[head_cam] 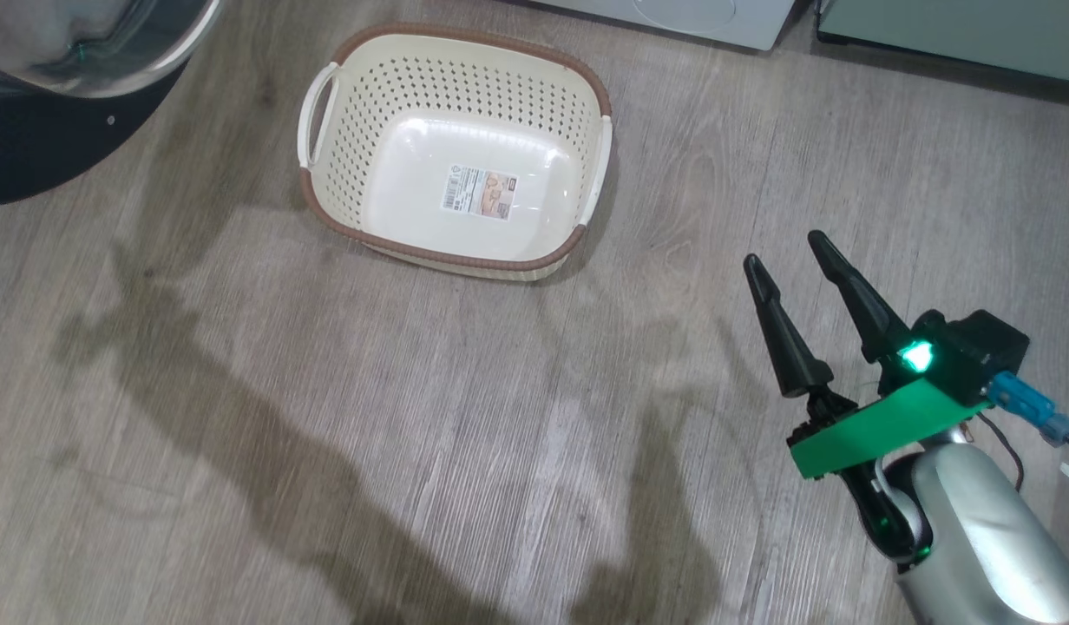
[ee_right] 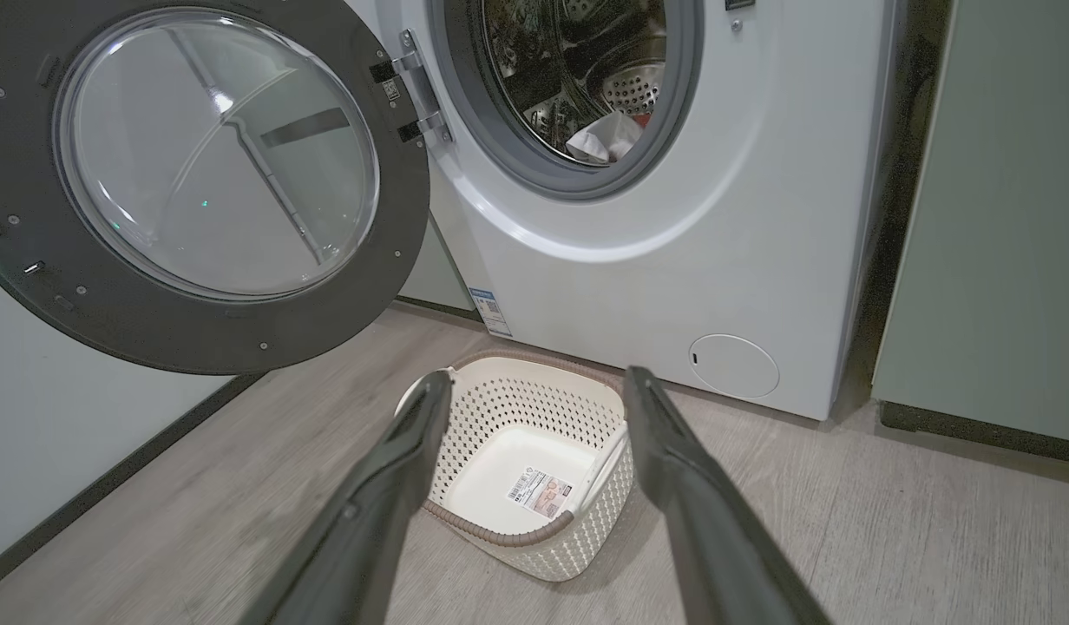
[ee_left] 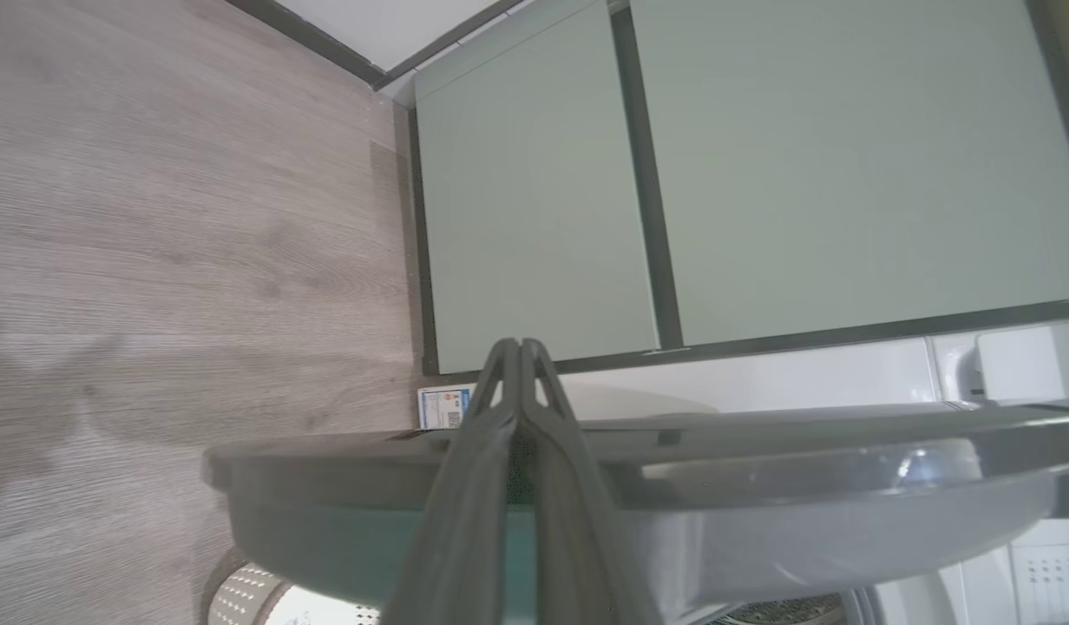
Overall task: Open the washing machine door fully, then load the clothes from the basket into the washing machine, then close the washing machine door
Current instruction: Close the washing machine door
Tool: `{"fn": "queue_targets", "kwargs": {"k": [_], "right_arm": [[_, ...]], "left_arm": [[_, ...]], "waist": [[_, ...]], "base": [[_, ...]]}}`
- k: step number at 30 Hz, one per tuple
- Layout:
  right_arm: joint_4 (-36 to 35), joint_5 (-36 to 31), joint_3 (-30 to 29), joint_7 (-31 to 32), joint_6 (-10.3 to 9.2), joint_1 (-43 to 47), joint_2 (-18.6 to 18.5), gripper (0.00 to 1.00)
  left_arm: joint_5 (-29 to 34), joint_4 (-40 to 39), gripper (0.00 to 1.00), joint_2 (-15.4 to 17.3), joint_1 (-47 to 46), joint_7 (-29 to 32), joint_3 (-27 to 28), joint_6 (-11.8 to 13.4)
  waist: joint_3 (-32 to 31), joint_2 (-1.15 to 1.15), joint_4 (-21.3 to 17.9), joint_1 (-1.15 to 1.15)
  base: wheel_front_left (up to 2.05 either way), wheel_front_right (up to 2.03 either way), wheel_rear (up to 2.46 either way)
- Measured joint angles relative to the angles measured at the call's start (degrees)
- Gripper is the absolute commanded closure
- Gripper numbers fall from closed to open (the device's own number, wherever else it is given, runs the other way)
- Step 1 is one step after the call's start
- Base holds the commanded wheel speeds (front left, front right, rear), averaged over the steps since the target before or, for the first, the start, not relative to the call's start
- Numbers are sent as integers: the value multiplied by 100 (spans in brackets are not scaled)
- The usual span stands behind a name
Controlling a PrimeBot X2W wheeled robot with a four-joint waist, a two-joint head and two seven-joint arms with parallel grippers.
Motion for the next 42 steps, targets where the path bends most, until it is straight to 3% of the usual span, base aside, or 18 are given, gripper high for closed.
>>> {"fn": "queue_targets", "kwargs": {"k": [10, 18, 23, 29, 42], "right_arm": [[20, -8, -3, 0, 0, 17, 29, 0], [58, -7, -12, 0, 0, 40, 64, 0], [89, -4, -76, 0, 0, 47, 136, 0], [133, 3, -160, 0, 0, 162, 232, 0], [113, 3, -188, 0, 0, 175, 321, 0]], "left_arm": [[-207, 31, 100, -47, 38, 608, 1, -264], [-419, 1, 100, -352, 165, 1413, -148, -409], [-811, -638, 100, -628, 393, 2319, -339, -410], [-1762, -1952, 100, -1250, 1122, 3579, -655, -411], [-2323, -3030, 100, -2037, 1811, 4221, -1124, -452]], "waist": [[-158, 0, -20, 0], [-356, 0, -61, 0], [-471, 0, -108, 0], [-624, 0, -167, 0], [-597, 0, -330, 0]], "base": [[0, 0, 0], [0, 0, 0], [0, 0, 0], [0, 0, 0], [0, 0, 0]]}}
